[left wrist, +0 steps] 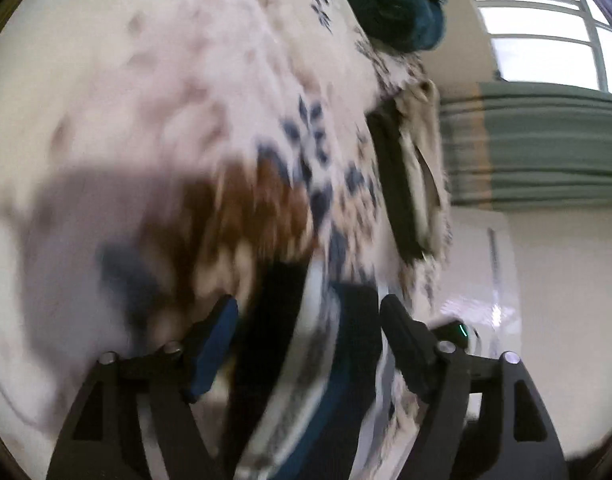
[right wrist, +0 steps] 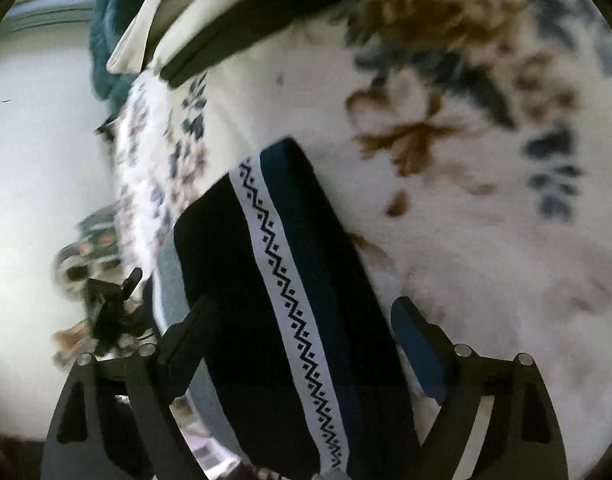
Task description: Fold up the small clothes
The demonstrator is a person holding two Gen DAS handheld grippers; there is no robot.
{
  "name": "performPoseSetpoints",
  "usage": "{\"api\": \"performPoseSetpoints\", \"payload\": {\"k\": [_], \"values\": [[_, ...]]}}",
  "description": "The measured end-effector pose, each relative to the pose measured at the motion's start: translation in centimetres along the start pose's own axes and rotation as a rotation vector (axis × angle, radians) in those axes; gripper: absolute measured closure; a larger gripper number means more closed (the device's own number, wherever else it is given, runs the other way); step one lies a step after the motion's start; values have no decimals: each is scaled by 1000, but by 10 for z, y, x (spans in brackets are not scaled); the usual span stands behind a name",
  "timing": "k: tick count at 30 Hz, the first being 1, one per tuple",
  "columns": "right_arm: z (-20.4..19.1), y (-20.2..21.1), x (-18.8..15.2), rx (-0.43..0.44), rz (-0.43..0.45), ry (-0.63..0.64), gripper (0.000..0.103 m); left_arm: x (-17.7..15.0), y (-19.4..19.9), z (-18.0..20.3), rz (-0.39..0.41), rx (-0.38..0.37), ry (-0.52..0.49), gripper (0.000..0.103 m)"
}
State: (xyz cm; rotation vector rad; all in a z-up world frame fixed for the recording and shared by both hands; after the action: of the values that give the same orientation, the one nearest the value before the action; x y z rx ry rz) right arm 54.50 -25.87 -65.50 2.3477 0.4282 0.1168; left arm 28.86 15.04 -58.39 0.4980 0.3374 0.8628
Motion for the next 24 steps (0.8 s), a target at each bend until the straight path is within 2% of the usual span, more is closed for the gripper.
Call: {"api": "performPoseSetpoints", "payload": {"k": [2, 5, 8, 10, 12, 13, 14, 15, 16, 18, 24], "values": [[7, -11, -1, 69, -47, 28, 11, -22, -5, -17, -66, 5, 24, 31], [3, -32, -3, 199, -132, 60, 6, -44, -25, -18, -123, -53, 1, 31], [-15, -59, -4, 264, -226, 110, 6, -46, -51, -4, -146, -65, -41, 30], [-26, -75, -3, 312, -261, 118, 6, -42, -61, 2, -155, -80, -36, 30], [-37, -88, -2, 332, -274, 128, 6, -39, -69, 14, -158, -61, -62, 30], [-42, -94, -2, 318, -276, 138, 6, -39, -69, 17, -158, -48, -76, 40], [-45, -96, -3, 303, -275, 146, 6, -37, -69, 21, -162, -21, -85, 61], [-48, -97, -4, 290, -269, 150, 8, -36, -68, 23, -176, -16, -79, 63], [-50, -96, -4, 285, -257, 150, 13, -34, -66, 26, -177, -2, -79, 66], [-49, -89, -6, 287, -214, 126, 54, -29, -63, 35, -203, 31, -71, 67], [-69, -53, -20, 289, -105, 132, 64, -8, -59, 77, -247, 33, -126, 68]]}}
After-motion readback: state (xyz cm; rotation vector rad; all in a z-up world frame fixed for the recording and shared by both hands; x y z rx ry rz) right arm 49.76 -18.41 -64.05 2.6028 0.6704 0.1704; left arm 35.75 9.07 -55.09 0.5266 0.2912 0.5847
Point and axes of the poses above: each gripper's, at about its wrist camera, not at the fingertips, and y roughly against the way its jaws point, z to its right, x to its top, the point moved 1 cm from there along -y, roughly the way its jaws point, and after that the axes turned 9 degrees about y, right-handed, at the moved point
